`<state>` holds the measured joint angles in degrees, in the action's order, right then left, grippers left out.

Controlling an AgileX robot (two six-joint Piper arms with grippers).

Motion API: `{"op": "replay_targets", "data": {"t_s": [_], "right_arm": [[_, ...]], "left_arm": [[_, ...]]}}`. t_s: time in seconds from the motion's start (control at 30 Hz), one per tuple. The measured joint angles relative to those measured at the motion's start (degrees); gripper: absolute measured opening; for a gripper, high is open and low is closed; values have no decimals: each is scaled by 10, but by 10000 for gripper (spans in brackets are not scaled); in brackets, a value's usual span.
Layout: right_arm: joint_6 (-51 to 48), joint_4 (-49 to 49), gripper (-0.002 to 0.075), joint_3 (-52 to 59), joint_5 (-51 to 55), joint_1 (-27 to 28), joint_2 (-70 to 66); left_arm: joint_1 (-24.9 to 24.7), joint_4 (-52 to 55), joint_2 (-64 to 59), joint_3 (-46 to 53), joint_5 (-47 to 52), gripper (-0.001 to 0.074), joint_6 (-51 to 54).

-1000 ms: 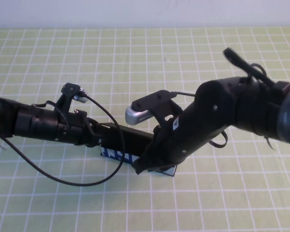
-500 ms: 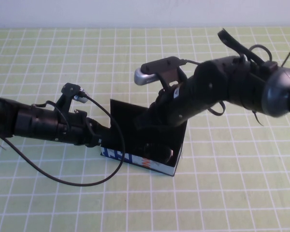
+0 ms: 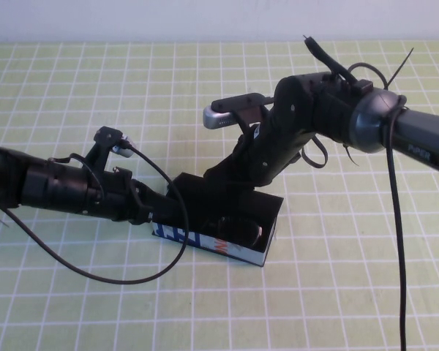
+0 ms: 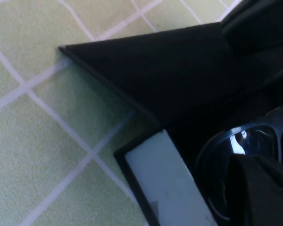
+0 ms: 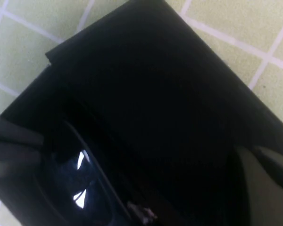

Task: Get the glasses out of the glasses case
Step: Pick up the glasses from the glasses case

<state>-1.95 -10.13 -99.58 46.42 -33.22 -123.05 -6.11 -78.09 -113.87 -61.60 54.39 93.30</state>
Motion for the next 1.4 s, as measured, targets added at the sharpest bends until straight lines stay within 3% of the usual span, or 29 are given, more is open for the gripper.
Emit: {"op": "replay_targets", "data": {"t_s": [0.27,0.5,0.63,0.77,0.93,1.03,1.4], "right_arm": [[-47,-8,-16,-50,85,0,-3],[-194,-73,-16,-120,212,0,4],[-233,-92,-13,-129,233,-2,6],[-265,-90,52,-129,236,-12,6],[-295,-55,215,-130,237,-42,6],[-298,-24,276,-130,238,-56,3],[-299,10,299,-130,237,-61,-26]], "left_arm": [[0,1,0,0,0,-4,0],[0,1,0,0,0,-4,0],[0,-5,6,0,-7,-4,0],[0,-12,10,0,-11,-4,1],[0,-13,11,0,-11,-4,1],[0,-15,11,0,-11,-4,-6],[41,-29,11,0,-12,-4,-31]]}}
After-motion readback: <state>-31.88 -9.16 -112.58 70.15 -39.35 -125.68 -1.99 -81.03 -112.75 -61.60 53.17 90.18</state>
